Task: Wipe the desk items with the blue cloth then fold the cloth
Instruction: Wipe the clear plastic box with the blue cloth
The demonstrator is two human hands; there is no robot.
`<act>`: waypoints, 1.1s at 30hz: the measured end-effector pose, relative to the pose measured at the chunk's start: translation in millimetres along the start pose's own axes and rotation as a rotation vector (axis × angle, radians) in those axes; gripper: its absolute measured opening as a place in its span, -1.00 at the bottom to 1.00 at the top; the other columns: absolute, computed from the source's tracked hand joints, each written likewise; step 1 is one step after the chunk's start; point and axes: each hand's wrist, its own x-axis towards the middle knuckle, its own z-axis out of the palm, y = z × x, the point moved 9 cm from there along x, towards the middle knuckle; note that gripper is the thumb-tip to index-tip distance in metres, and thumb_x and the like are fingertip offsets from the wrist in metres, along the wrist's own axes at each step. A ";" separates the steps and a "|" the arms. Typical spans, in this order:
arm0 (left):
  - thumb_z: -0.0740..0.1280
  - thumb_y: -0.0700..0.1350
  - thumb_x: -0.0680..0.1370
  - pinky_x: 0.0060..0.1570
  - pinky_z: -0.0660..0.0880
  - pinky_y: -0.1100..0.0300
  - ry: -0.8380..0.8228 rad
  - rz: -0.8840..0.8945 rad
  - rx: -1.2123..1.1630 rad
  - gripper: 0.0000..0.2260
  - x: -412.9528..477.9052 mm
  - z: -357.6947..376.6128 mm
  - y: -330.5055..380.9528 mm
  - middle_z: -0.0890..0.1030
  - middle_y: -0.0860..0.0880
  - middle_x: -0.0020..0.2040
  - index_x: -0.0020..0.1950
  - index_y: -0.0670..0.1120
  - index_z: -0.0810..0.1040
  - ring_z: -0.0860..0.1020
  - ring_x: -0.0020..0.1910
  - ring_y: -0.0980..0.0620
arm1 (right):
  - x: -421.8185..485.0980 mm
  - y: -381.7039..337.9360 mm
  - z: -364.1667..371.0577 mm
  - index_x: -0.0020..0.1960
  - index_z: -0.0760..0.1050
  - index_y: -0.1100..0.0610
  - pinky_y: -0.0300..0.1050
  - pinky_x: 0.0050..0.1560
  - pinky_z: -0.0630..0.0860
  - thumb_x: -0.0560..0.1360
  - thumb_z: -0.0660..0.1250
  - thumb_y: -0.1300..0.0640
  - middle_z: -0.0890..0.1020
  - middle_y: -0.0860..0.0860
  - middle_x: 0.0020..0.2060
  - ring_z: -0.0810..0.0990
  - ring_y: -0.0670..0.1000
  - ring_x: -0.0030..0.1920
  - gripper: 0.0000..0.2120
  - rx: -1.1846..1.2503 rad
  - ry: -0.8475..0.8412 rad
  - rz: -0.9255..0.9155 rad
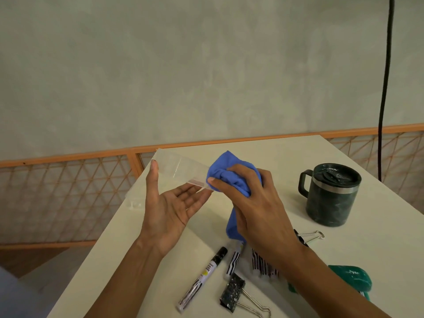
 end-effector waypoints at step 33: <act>0.50 0.53 0.32 0.16 0.65 0.12 -0.037 0.248 0.271 0.05 -5.5 16.0 9.4 0.63 -0.20 0.42 0.57 -0.17 0.46 0.66 0.35 -0.14 | 2.6 -3.5 -16.3 0.17 0.68 0.04 -0.09 0.21 0.60 0.57 0.55 0.16 0.72 -0.11 0.10 0.70 0.03 0.19 -0.81 0.850 0.123 0.386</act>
